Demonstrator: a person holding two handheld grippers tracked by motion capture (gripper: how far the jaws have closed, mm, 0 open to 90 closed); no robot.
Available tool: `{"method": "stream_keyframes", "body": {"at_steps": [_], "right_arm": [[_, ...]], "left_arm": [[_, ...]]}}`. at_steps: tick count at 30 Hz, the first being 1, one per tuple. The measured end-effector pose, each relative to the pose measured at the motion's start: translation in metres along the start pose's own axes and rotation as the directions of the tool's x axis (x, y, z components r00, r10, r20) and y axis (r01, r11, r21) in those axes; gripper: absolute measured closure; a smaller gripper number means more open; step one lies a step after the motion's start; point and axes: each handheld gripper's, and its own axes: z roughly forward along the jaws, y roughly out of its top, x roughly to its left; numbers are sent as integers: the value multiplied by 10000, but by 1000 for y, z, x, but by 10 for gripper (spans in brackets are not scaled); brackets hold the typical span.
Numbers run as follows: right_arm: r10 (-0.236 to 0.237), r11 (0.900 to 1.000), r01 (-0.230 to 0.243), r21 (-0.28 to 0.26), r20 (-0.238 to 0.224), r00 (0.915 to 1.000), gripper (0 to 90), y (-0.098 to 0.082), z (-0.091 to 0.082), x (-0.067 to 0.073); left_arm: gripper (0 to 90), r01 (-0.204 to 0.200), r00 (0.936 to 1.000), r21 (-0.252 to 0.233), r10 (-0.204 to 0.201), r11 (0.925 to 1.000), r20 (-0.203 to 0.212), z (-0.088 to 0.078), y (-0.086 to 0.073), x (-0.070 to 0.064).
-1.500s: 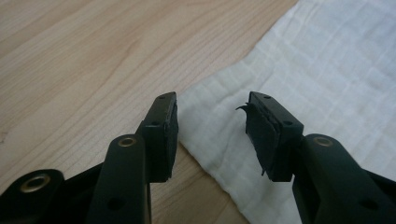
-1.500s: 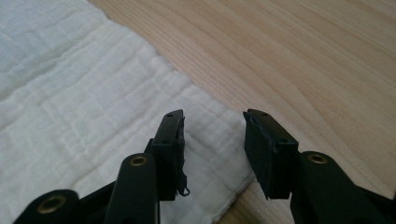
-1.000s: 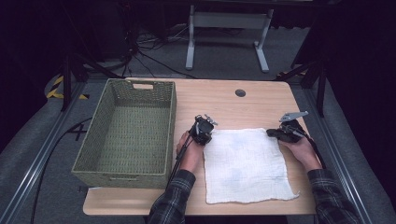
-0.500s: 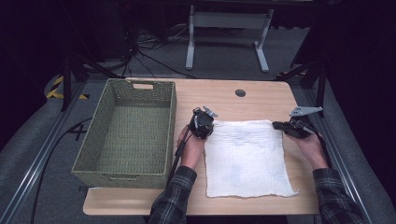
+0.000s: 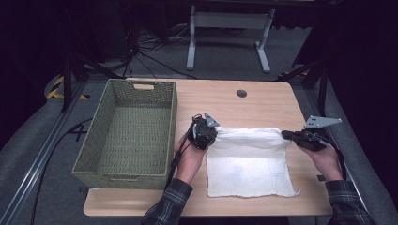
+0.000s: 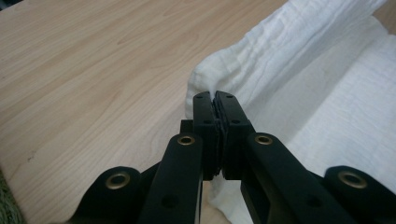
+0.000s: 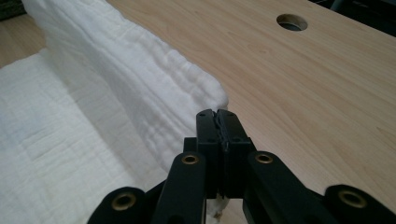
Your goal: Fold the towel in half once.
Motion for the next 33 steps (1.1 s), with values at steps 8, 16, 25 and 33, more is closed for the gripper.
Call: {"method": "stream_keyframes", "body": {"at_steps": [8, 16, 25, 33], "right_arm": [[-153, 9995, 160, 280, -223, 9996, 888, -15, -14, 22], [31, 9983, 8, 587, -657, 9978, 888, -37, -23, 44], [381, 9851, -199, 1709, -1042, 9938, 887, -64, -10, 55], [167, 9784, -2, 2068, -780, 9968, 887, -64, 4, 52]], "left_arm": [[877, -423, 9988, 207, 417, 9989, 271, -14, -15, -22], [877, -533, 9969, 606, 495, 9967, 617, -15, -38, -40], [877, -756, 9905, 1871, 522, 9794, 1269, 7, -67, -51], [877, -1152, 9925, 2079, 1037, 9713, 652, 19, -64, -52]]}}
